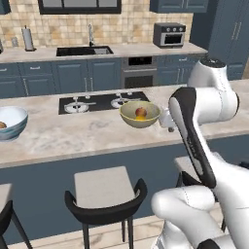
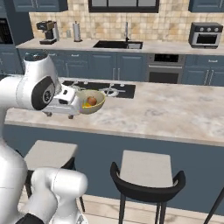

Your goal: Take the fruits from the plate on the dining counter and place two fruits in each bowl.

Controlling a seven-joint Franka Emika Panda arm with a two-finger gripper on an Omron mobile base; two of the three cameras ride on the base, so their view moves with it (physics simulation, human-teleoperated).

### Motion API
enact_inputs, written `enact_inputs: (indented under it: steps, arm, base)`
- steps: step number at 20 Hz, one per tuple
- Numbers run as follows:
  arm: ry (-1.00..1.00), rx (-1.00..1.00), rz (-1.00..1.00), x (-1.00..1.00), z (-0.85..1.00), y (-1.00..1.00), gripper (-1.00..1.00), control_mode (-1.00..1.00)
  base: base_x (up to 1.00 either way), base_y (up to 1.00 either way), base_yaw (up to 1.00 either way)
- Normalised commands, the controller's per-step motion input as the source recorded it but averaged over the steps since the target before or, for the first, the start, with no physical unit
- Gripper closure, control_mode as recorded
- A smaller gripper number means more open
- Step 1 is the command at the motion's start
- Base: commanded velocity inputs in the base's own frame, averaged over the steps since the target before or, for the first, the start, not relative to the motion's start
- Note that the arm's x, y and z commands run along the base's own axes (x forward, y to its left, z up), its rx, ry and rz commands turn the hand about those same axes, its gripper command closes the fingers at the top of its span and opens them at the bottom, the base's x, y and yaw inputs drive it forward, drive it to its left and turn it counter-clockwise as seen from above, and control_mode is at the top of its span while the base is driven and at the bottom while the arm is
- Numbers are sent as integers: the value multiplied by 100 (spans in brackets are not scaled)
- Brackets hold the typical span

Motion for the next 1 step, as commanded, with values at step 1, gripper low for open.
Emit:
enact_inputs:
  steps: [1]
  arm:
    - [-15, 0, 1, -60, 10, 13, -100, -100]
  base:
    - [0, 0, 0]
